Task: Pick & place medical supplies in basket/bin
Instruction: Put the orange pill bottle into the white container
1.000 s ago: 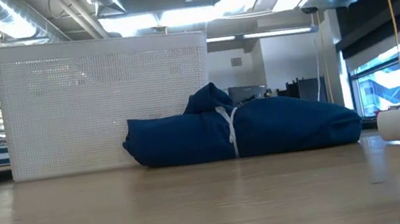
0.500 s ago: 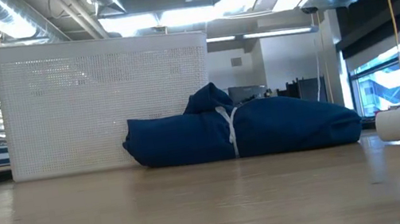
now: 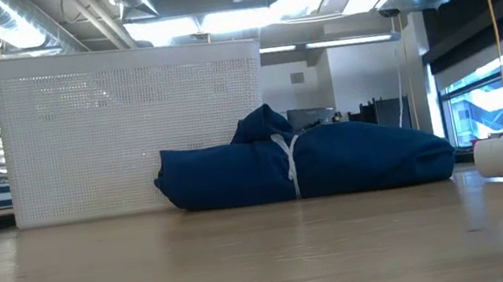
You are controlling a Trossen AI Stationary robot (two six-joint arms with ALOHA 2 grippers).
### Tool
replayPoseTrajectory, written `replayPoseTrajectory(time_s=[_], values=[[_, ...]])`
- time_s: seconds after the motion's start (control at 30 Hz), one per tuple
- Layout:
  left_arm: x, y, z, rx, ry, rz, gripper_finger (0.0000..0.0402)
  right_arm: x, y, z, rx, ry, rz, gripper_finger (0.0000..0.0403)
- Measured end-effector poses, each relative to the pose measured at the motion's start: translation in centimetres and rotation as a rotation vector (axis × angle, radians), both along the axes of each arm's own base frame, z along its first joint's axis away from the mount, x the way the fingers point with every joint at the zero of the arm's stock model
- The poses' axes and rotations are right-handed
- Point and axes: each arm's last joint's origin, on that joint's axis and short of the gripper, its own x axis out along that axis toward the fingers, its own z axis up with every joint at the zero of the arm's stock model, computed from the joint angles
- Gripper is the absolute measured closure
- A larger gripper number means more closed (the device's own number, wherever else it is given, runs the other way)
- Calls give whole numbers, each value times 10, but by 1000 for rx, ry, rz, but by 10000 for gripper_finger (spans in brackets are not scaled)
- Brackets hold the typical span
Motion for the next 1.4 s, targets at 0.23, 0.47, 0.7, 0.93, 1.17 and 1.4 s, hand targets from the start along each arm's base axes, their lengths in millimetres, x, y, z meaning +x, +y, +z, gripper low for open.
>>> replayPoseTrajectory(time_s=[0.23, 0.47, 0.7, 0.93, 1.17, 1.4], values=[[-14, 8, 10, 26, -24, 67, 219, 3, -3, 6, -39, -75, -132, 42], [-14, 9, 11, 58, -29, 107, 218, 4, -5, 8, -46, -106, -197, 42], [-14, 10, 15, 78, -67, 126, 218, 4, -4, 8, -30, -99, -165, 58], [-14, 10, 17, 99, -91, 127, 217, 4, -4, 9, -35, -110, -156, 111], [-14, 10, 17, 99, -90, 127, 217, 5, -4, 9, -39, -115, -151, 177], [-14, 10, 16, 99, -84, 129, 217, 4, -4, 9, -57, -120, -144, 214]])
